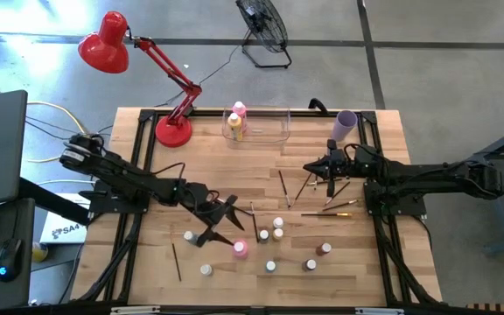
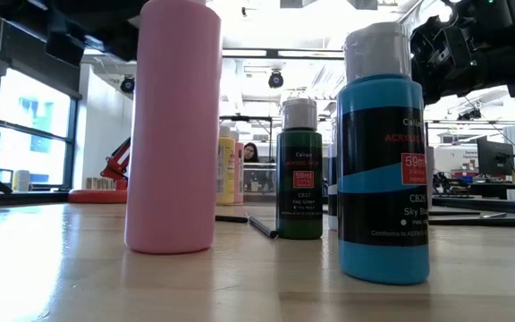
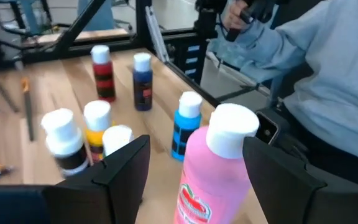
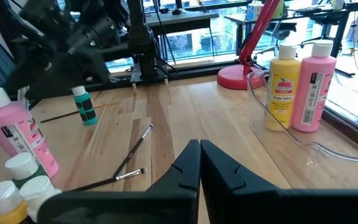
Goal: Pick & Place Paint Supplies
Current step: Put the large pink paint bottle into the transparent bin
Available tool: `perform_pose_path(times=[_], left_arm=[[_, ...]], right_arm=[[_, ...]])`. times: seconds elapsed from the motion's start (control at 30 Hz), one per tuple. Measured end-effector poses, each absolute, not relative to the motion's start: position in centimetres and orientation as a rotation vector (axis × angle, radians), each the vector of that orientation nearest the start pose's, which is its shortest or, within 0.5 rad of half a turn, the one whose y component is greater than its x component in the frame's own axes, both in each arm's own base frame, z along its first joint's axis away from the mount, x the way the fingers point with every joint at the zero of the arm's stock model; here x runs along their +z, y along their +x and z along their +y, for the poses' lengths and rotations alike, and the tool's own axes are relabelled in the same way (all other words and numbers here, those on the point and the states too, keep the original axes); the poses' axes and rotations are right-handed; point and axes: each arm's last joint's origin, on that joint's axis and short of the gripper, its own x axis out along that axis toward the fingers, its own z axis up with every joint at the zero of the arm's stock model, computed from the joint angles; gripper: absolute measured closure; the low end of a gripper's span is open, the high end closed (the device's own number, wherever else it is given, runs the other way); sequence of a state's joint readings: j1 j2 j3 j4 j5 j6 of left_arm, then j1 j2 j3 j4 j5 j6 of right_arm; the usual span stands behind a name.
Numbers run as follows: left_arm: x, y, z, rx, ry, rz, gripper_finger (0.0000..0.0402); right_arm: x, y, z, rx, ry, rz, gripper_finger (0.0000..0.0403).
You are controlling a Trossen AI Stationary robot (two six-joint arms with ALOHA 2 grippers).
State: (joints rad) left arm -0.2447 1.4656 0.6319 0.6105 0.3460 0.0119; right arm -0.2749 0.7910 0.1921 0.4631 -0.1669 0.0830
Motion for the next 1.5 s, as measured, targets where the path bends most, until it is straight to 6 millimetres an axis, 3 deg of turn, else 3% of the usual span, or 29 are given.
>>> perform_pose_path(times=[0.2,0.83,1.5], left_arm=[[20.6,29.3,-8.5,-0.651,-0.024,0.223,0.0148],[20.6,29.0,-9.4,-0.719,-0.025,0.219,0.0148],[20.6,29.2,-10.1,-0.634,-0.005,0.186,0.0148]], right_arm=[[18.9,16.1,-4.0,-0.113,0.114,0.133,0.0401],[18.9,16.1,-4.0,-0.114,0.114,0.133,0.0401],[18.9,16.1,-4.1,-0.117,0.113,0.133,0.0401]])
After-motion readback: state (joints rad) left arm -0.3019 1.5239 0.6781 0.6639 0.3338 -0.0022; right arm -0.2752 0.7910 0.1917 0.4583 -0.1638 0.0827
